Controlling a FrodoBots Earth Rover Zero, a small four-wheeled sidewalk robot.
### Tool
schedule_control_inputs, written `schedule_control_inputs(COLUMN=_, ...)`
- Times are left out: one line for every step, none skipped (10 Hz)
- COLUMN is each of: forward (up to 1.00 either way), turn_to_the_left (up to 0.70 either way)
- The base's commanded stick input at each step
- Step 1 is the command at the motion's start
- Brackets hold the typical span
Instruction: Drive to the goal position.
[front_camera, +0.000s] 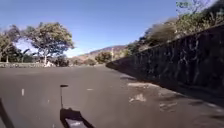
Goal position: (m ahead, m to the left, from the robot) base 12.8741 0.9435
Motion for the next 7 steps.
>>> schedule_control_inputs(forward=1.0, turn_to_the_left=0.0)
schedule_control_inputs(forward=1.0, turn_to_the_left=0.0)
schedule_control_inputs(forward=1.0, turn_to_the_left=0.0)
schedule_control_inputs(forward=1.0, turn_to_the_left=0.0)
schedule_control_inputs(forward=1.0, turn_to_the_left=0.0)
schedule_control_inputs(forward=1.0, turn_to_the_left=0.0)
schedule_control_inputs(forward=1.0, turn_to_the_left=0.0)
